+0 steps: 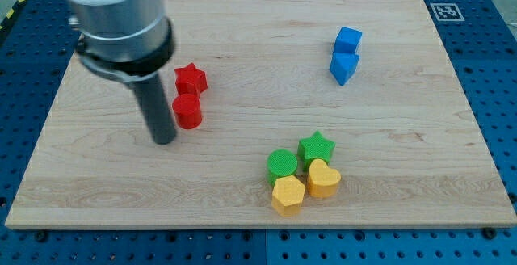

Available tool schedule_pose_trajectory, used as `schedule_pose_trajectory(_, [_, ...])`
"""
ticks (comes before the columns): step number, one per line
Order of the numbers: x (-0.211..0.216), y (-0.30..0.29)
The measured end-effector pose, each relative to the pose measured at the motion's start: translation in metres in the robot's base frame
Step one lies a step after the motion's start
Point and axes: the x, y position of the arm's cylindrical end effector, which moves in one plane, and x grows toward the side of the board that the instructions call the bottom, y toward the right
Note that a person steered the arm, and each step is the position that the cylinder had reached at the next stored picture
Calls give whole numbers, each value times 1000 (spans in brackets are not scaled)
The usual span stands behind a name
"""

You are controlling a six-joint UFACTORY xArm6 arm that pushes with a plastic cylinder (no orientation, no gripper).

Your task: Move the red circle closer to the red star

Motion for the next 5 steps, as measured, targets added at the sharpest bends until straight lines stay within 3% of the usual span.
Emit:
schedule_pose_trajectory(2, [-1,-14])
schedule_pose_trajectory(5, [-10,42])
